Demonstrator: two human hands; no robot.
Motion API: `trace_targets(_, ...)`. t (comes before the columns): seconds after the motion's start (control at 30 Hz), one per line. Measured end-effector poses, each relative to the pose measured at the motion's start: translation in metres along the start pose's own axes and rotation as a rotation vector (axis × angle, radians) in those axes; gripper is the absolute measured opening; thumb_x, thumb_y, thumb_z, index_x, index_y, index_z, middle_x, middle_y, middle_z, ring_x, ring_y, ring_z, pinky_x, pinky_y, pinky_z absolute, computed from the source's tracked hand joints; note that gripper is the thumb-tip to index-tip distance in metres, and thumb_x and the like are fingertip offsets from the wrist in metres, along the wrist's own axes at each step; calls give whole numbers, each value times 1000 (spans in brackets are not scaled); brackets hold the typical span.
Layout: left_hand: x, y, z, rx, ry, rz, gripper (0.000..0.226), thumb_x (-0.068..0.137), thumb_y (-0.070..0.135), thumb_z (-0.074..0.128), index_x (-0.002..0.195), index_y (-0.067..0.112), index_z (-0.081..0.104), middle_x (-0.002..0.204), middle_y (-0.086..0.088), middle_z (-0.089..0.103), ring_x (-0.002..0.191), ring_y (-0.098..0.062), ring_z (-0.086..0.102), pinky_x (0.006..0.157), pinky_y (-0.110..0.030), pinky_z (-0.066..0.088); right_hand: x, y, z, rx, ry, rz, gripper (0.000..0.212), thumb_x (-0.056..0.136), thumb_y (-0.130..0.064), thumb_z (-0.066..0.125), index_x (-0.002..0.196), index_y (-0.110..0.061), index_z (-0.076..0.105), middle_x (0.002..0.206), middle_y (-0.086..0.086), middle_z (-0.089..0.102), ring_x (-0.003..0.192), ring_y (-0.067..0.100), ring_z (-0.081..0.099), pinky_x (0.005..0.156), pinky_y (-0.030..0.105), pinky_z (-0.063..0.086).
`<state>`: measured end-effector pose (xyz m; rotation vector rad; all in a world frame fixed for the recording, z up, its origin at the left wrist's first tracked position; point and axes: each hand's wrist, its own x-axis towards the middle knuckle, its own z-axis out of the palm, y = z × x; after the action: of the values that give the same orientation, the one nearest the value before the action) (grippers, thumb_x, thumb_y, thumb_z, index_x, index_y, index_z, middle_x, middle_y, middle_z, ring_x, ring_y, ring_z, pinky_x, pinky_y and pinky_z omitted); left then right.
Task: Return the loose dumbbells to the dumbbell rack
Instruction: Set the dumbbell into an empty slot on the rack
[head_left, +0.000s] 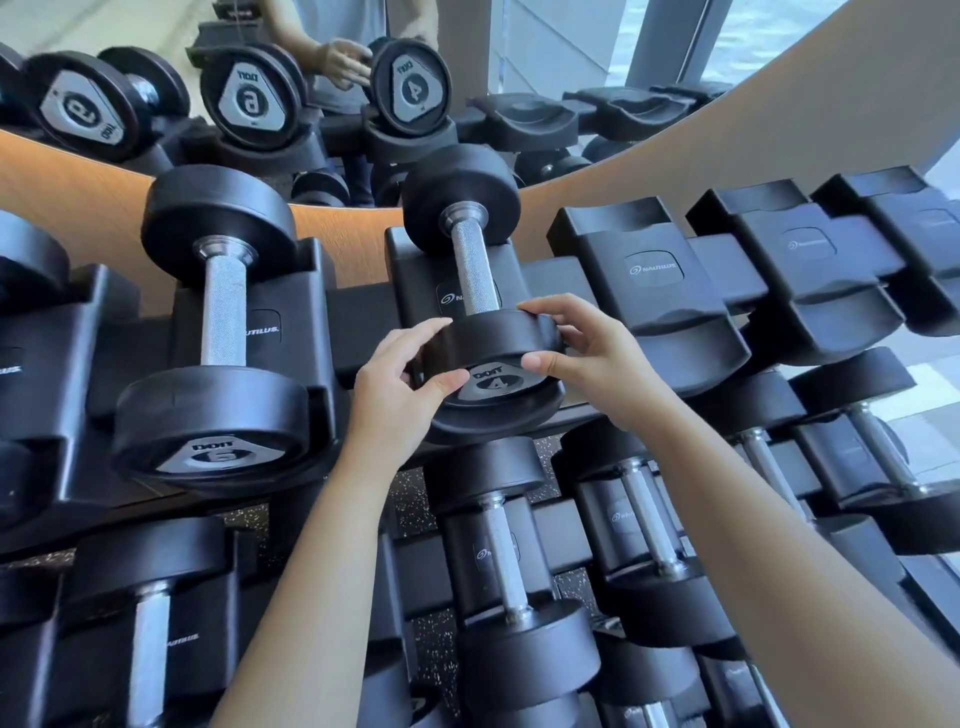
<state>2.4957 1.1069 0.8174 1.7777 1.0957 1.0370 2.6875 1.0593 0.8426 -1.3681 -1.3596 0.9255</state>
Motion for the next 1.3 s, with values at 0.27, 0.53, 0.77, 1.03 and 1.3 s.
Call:
trace_targets(0.27,6,19,-1,230,9,112,45,72,17,75,114,22,62,96,8,57,83,-2,48,70,-4,33,-4,16,-4,323,-11,21,41,74,3,61,109,-17,53,99,1,60,83,3,64,72,18,50)
trace_targets(0.53,1,16,6,189,67,85,45,72,22,75,115,26,61,98,11,55,91,-4,50,73,-5,37,-5,21,-3,385,-3,26,42,74,-2,58,113,-18,53,100,0,63,89,5,63,78,19,49)
trace_targets(0.77,-6,16,5,115,85,46,44,75,20,73,117,28,59,96,17,52,92,-18,56,82,-42,49,-8,19,4,411,5,17,43,75,-5,59,115,-21,53,97,-1,66,87,5,63,76,18,49)
trace_targets(1.03,-10,14,12,75,111,42,47,79,19,69,123,27,55,101,18,50,102,-12,54,90,-42,48,-9,21,10,430,49,28,44,73,-11,61,115,-24,55,103,12,61,91,18,60,77,24,51)
trace_targets(1.3,-9,16,11,69,105,62,49,78,14,69,125,19,55,100,17,50,95,8,44,93,-23,42,-9,23,12,481,68,25,41,73,-9,60,111,-23,56,99,8,63,88,14,62,75,24,51)
